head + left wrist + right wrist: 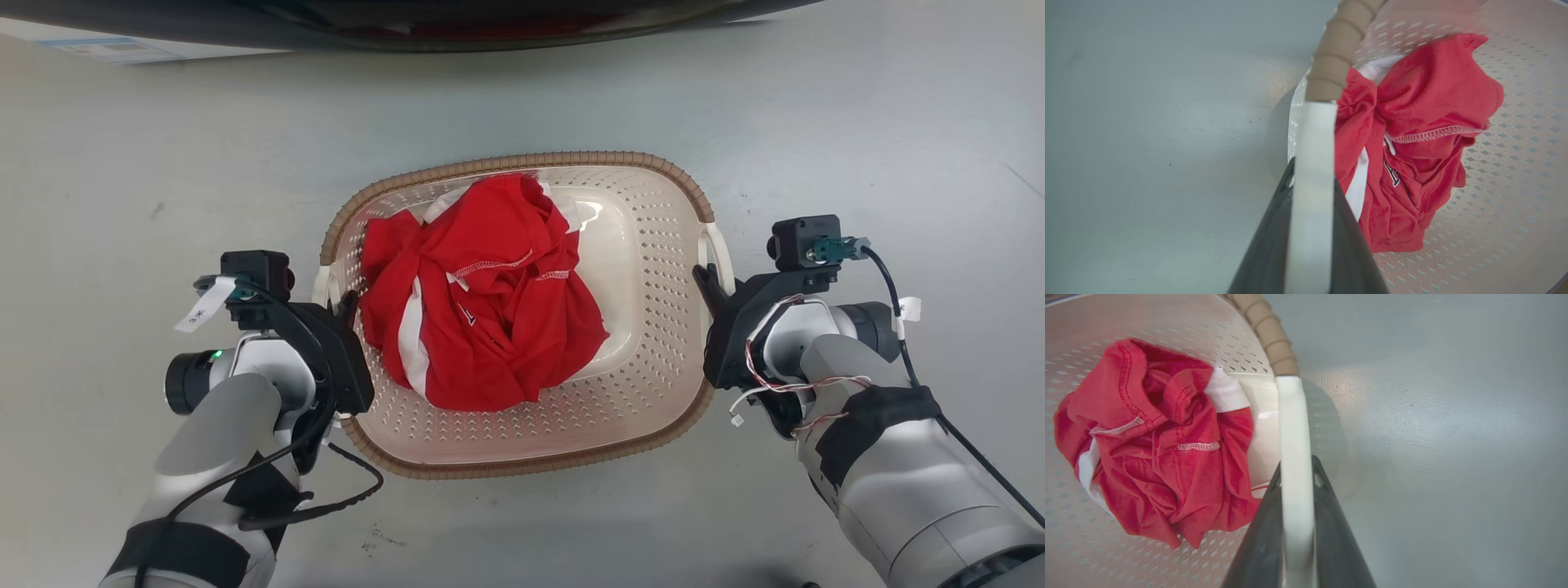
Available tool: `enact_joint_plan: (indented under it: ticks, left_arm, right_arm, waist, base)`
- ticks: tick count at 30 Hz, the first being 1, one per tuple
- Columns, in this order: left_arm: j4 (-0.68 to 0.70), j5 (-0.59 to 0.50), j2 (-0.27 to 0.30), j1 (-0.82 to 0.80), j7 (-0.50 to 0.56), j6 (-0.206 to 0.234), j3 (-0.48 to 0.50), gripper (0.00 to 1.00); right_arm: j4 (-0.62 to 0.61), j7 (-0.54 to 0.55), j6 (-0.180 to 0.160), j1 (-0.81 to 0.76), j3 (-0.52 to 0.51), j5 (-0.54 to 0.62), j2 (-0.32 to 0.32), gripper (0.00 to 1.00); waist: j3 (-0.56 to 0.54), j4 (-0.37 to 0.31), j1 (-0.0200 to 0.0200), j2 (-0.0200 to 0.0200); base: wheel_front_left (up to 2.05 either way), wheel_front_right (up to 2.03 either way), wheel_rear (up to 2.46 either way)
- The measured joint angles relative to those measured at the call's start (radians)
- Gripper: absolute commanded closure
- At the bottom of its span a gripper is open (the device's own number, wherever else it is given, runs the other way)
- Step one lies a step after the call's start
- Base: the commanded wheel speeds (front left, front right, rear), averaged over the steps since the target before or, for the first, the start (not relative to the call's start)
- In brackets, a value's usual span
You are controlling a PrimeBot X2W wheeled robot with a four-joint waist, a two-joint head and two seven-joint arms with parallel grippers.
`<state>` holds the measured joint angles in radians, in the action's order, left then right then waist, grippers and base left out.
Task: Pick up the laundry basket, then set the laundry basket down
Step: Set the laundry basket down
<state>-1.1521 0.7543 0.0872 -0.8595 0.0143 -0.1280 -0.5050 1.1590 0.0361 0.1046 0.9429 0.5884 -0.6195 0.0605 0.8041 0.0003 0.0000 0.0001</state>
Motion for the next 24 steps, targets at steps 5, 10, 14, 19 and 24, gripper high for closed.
enact_joint_plan:
  ticks: [5, 10, 14, 19, 24]
  left_arm:
    - [-0.004, 0.0, -0.003, -0.003, -0.008, 0.0, -0.005, 0.93]
    - [-0.004, 0.01, 0.0, -0.004, -0.015, -0.004, -0.009, 0.0]
    - [-0.006, 0.01, 0.001, -0.003, -0.019, -0.004, -0.014, 0.0]
    - [-0.005, 0.014, 0.002, 0.007, -0.049, -0.004, -0.02, 0.0]
    - [-0.001, 0.049, 0.003, 0.044, -0.09, -0.004, -0.017, 0.0]
  right_arm:
    - [0.009, -0.013, 0.001, 0.007, 0.002, 0.0, -0.001, 0.75]
    - [0.012, -0.028, 0.001, 0.012, -0.005, -0.006, 0.005, 0.0]
    - [0.021, -0.031, 0.001, 0.012, -0.003, -0.007, 0.005, 0.0]
    - [0.03, -0.056, 0.01, 0.005, 0.003, -0.008, 0.005, 0.0]
    - [0.03, -0.088, 0.01, -0.028, 0.023, -0.004, 0.005, 0.0]
  waist:
    - [0.003, 0.0, 0.0, 0.0]
    - [0.002, 0.001, -0.0002, -0.0002]
    - [-0.002, 0.002, -0.0001, -0.0001]
    - [-0.026, 0.007, -0.0001, -0.0002]
    - [-0.059, 0.009, -0.0001, -0.0002]
  base:
    - [0.0, 0.0, 0.0]
    - [0.0, 0.0, 0.0]
    - [0.0, 0.0, 0.0]
    - [0.0, 0.0, 0.0]
    - [0.0, 0.0, 0.0]
